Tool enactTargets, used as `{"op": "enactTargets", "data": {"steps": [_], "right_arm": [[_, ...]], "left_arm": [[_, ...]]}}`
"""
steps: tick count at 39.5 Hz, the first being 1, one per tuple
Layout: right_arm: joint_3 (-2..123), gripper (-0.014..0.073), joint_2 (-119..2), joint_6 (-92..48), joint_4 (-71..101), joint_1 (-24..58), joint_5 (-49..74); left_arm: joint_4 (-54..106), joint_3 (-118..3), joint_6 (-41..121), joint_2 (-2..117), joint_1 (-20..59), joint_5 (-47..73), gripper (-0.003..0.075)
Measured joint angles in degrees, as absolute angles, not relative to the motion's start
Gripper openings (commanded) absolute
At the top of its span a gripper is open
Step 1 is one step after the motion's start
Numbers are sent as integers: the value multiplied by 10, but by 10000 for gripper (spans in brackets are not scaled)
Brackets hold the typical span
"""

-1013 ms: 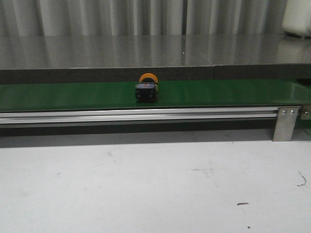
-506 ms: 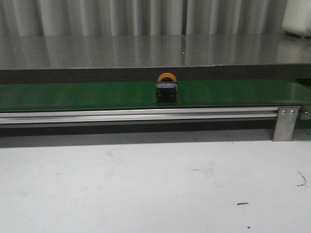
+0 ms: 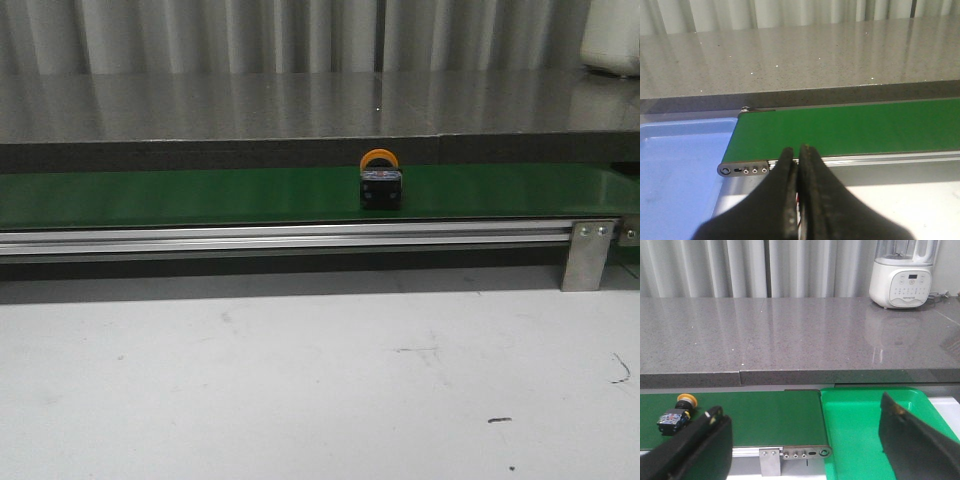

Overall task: Move button from left to right
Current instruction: 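Withdraw the left gripper while the belt carries the switch toward the right gripper, then lower the right gripper onto the switch at the belt end and grasp it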

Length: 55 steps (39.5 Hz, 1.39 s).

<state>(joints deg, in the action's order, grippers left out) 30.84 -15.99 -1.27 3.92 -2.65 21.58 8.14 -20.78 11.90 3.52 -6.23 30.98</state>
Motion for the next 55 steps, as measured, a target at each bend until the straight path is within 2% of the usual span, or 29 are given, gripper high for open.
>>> {"op": "enactTargets", "data": {"steps": [47, 55], "right_arm": [[308, 615, -160, -13, 39, -26, 216], [321, 615, -218, -13, 39, -26, 217]], "left_arm": [[81, -208, 119, 35, -62, 310, -21], [81, -208, 119, 35, -62, 310, -21]]}}
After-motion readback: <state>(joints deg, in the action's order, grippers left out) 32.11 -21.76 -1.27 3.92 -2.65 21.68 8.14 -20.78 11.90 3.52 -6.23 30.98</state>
